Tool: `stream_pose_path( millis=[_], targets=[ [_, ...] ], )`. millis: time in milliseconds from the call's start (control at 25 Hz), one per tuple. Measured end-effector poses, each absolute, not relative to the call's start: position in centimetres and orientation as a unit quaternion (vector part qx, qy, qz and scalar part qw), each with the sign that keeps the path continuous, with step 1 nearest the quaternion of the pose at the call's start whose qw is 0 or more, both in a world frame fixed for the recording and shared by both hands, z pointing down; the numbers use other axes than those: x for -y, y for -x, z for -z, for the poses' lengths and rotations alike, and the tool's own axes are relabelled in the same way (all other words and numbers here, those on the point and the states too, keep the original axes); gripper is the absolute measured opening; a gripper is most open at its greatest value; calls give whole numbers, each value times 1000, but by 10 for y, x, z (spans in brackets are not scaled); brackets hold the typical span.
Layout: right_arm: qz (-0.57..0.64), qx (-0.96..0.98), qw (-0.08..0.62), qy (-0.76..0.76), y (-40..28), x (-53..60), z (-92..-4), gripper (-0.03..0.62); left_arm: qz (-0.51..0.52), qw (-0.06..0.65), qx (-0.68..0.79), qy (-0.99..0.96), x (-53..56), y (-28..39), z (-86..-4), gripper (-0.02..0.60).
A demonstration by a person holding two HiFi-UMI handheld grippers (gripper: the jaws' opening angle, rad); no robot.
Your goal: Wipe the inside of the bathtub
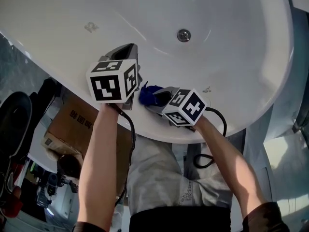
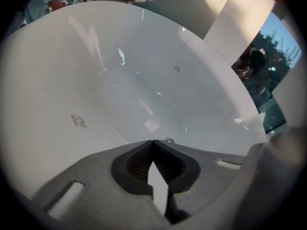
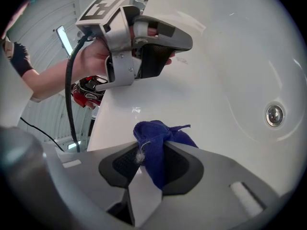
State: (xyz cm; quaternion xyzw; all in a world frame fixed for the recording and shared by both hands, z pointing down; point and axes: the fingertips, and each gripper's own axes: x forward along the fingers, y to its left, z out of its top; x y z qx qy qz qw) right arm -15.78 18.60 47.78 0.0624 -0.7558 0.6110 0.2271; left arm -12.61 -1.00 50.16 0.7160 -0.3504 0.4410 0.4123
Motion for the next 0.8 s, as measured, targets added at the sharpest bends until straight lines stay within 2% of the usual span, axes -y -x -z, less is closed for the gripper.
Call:
stream_pose_path(
  millis=[480,800],
  targets=[
    [-608,769,198,-15,159,-206,-406,124,-468,364,340,-730,-4,123,-479,3],
    [-607,776,171,13,156,-214,-380,124,-468,380,350,-717,-16,122,-479,3]
  ],
)
